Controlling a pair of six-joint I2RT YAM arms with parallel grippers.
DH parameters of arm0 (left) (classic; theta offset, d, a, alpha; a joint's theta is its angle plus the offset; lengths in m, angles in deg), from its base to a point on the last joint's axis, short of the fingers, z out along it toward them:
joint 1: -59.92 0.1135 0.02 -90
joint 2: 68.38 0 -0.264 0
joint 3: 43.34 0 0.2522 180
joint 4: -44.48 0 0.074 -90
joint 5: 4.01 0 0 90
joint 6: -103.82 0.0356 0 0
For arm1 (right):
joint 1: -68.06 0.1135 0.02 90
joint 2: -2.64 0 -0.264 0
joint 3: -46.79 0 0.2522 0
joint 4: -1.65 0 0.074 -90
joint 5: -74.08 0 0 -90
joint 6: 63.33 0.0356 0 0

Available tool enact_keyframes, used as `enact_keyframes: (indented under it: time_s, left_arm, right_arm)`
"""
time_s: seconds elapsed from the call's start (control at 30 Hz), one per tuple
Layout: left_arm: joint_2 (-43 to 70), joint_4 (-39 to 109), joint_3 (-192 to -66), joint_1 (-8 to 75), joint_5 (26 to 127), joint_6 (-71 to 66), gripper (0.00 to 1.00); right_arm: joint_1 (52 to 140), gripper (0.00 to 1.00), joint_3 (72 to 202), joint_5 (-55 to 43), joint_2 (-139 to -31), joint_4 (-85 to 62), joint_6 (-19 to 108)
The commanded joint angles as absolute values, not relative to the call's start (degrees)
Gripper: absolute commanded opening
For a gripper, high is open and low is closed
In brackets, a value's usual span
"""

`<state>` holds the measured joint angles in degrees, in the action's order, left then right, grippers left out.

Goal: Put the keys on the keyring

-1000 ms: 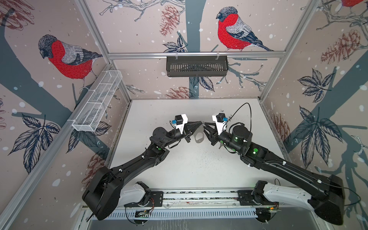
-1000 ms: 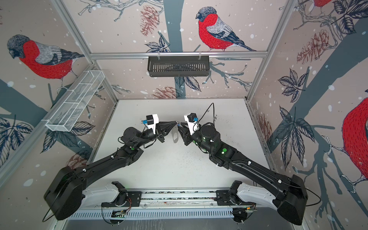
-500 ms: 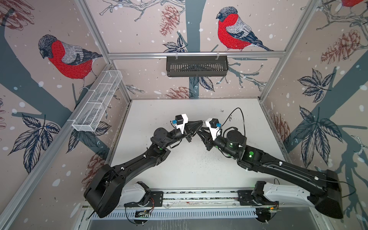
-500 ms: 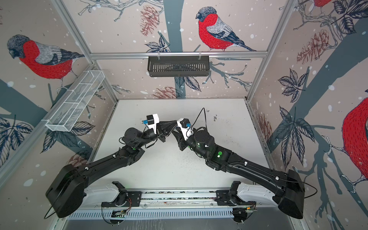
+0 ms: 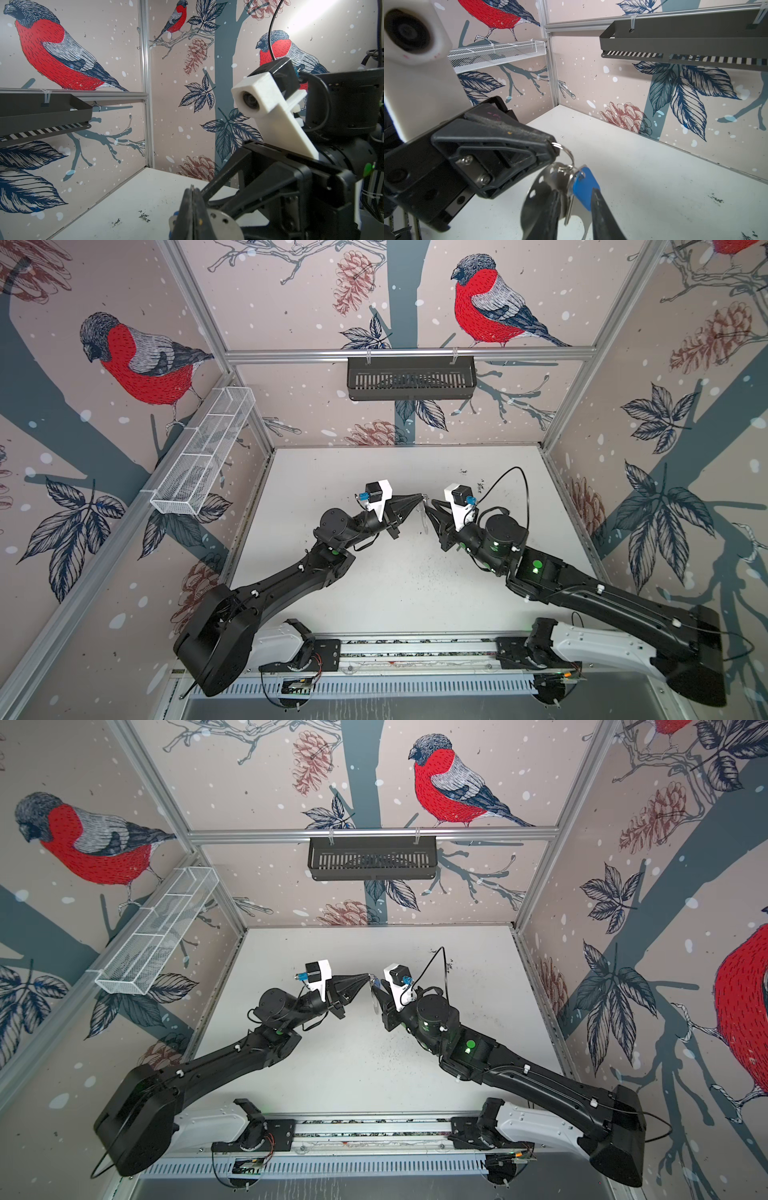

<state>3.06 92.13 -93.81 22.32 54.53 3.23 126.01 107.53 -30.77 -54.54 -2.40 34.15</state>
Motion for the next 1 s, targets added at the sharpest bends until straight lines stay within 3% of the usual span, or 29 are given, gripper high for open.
enact_keyframes:
  time_s: [0.0,0.97]
  left_arm:
    - [2.7,94.7,-94.0,22.3,53.9,2.9,0.0]
    - [2.7,90.2,-95.3,22.3,47.8,3.8,0.0]
  right_arm:
    - [125.6,0.27,107.4,-32.8,-53.3,-1.9,34.0]
    - [121.1,0.17,112.4,-20.9,-56.7,-6.0,32.6]
